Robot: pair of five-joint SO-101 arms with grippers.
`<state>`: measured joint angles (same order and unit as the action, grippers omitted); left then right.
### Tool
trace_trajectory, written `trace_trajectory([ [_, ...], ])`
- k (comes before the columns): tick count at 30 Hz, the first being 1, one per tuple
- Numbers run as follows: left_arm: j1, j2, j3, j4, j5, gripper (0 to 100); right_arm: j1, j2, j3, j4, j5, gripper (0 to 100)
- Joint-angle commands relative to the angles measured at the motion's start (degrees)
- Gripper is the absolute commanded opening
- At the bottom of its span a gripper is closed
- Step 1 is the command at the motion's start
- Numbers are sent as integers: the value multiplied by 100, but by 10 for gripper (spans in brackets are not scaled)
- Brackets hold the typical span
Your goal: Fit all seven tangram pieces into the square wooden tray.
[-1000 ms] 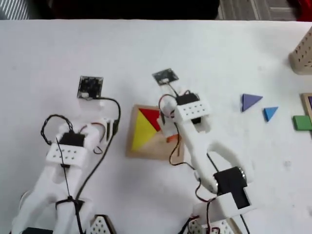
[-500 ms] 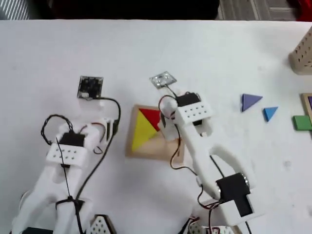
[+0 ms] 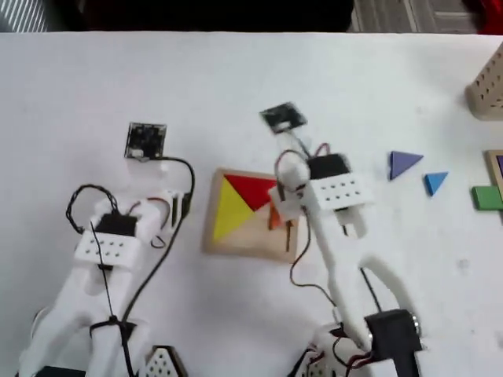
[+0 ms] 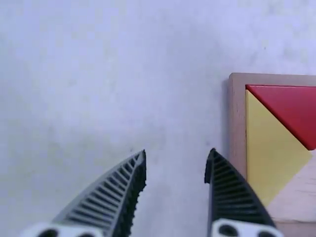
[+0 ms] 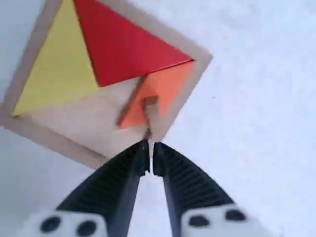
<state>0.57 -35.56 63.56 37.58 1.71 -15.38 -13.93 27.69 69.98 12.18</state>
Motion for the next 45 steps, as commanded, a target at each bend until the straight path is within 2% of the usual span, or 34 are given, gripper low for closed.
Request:
trace_trajectory([
  [1, -40, -145, -316, -79, 62, 204, 391, -163, -26, -338, -176, 17],
  [9, -48, -145, -316, -79, 62, 203, 374, 1068, 193, -1596, -211, 17],
  [20, -48, -145, -316, -79, 62, 203, -418, 963, 237, -1112, -255, 17],
  [26, -48, -145, -316, -79, 62, 203, 75, 585, 255, -884, -211, 17],
  [30, -48, -145, -316, -88, 62, 203, 84, 233, 633, -655, -79, 17],
  [37, -48, -145, -316, -88, 62, 203, -848, -101, 1310, -743, 70, 17],
  [41, -48, -145, -316, -88, 53, 203, -840, -101, 1495, -1174, 35, 17],
  [45, -48, -145, -316, -88, 53, 203, -980, -154, 1626, -1121, -123, 17],
])
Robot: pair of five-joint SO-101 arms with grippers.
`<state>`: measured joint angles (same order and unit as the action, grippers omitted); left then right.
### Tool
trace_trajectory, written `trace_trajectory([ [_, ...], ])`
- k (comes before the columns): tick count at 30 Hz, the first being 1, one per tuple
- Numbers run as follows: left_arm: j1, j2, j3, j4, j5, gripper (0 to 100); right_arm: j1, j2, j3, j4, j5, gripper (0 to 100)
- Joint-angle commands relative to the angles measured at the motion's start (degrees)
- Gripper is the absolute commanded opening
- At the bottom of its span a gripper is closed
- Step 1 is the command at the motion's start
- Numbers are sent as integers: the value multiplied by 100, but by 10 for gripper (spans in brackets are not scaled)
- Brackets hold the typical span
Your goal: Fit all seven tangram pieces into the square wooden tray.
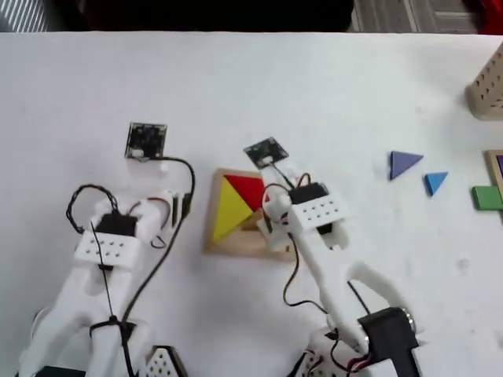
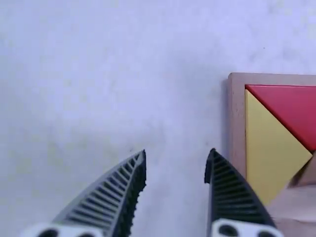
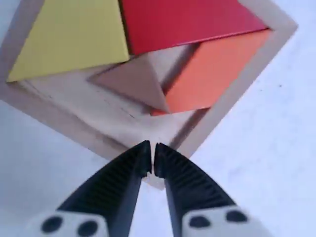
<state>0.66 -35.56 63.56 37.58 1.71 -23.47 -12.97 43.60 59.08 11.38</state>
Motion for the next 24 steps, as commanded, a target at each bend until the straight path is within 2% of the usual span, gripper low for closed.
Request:
trace_trajectory([
  [1, -57, -145, -316, -88, 53, 203, -330, -251, 88, -48, -44, 17],
  [4, -48, -145, -316, -88, 53, 203, -831, -251, 220, -84, 114, 17],
  [6, -57, -145, -316, -88, 53, 203, -910, -251, 299, -242, 105, 17],
  [14, -57, -119, -316, -97, 53, 203, 180, -215, 229, -532, -290, 17],
  [24, -66, -110, -316, -105, 53, 203, -163, 31, 246, -699, -281, 17],
])
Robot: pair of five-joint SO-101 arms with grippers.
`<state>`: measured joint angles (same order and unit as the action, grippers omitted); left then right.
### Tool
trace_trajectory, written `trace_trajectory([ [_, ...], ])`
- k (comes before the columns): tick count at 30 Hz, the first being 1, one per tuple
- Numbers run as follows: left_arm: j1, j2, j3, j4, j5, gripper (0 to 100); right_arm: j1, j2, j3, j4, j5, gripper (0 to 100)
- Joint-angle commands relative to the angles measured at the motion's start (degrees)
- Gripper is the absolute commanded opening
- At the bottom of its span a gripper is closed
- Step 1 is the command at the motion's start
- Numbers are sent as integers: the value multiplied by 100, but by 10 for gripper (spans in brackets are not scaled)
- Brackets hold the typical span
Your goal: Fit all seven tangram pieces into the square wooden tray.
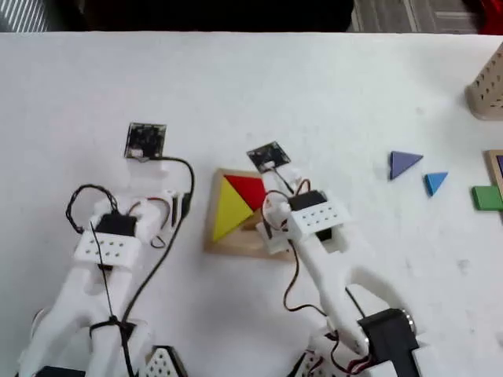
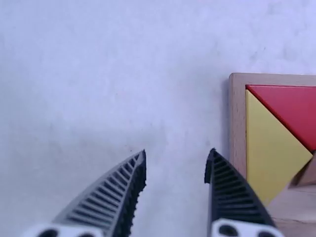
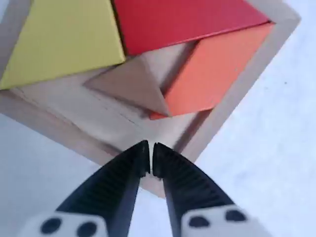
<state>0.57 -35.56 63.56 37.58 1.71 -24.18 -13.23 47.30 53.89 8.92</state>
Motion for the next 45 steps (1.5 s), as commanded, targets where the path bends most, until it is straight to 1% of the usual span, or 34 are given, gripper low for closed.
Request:
trace_trajectory([
  [1, -57, -110, -316, -97, 53, 203, -75, 198, -132, -295, -35, 17],
  [5, -57, -127, -316, -88, 53, 203, 57, 602, -404, -347, -88, 17],
  [13, -57, -136, -316, -79, 53, 203, 505, 585, -730, -558, -97, 17],
  [19, -57, -136, -316, -79, 44, 203, 497, 576, -826, -620, -105, 17],
  [24, -57, -136, -316, -79, 44, 203, 479, 593, -1064, -409, -396, 17],
  [31, -57, -136, -316, -79, 44, 203, 365, 637, -1204, -796, -396, 17],
  [34, -57, -136, -316, -79, 44, 203, 338, 637, -1196, -804, -369, 17],
  [37, -57, -136, -316, -79, 44, 203, 391, 585, -1187, -699, -404, 17],
  [40, -57, -145, -316, -79, 44, 203, 514, 541, -1240, -312, -404, 17],
  [45, -57, -145, -316, -79, 44, 203, 453, 391, -1011, -75, -369, 17],
])
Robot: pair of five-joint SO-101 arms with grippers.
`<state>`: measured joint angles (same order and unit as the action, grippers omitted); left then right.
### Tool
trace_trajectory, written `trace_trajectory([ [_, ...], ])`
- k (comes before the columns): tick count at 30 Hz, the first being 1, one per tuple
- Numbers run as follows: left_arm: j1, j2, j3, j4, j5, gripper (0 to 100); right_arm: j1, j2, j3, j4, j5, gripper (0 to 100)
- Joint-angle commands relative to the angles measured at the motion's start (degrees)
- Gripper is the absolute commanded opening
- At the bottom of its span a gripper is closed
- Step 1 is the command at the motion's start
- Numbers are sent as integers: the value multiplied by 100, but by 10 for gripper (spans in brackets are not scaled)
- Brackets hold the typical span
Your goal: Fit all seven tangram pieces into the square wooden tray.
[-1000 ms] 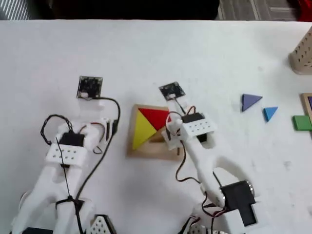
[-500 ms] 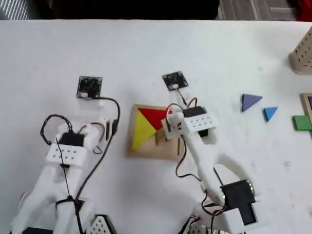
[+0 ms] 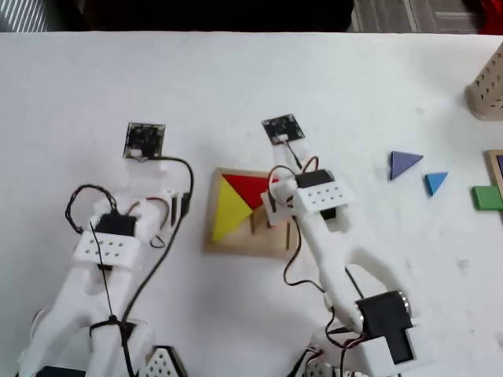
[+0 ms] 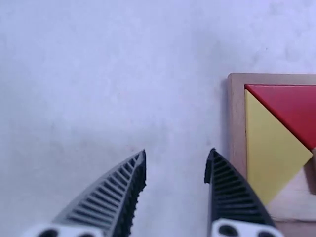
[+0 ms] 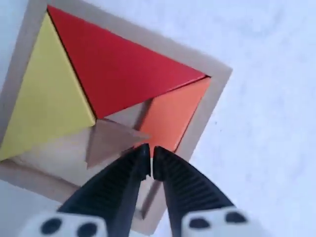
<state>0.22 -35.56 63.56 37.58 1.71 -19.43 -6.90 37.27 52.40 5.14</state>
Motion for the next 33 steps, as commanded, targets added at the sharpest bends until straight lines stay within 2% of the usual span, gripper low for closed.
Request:
trace_trajectory([
  [1, -22, -145, -316, -79, 44, 203, -84, -215, 35, 13, 0, 17],
  [9, -22, -145, -316, -79, 44, 203, -136, 119, 18, -848, -9, 17],
  [17, -22, -145, -316, -70, 44, 203, -101, 602, -501, -558, -35, 17],
  [23, -22, -145, -316, -70, 44, 203, -92, 31, -343, -356, -35, 17],
  [33, -22, -145, -316, -70, 44, 203, -321, -1657, 1090, -532, 18, 17],
])
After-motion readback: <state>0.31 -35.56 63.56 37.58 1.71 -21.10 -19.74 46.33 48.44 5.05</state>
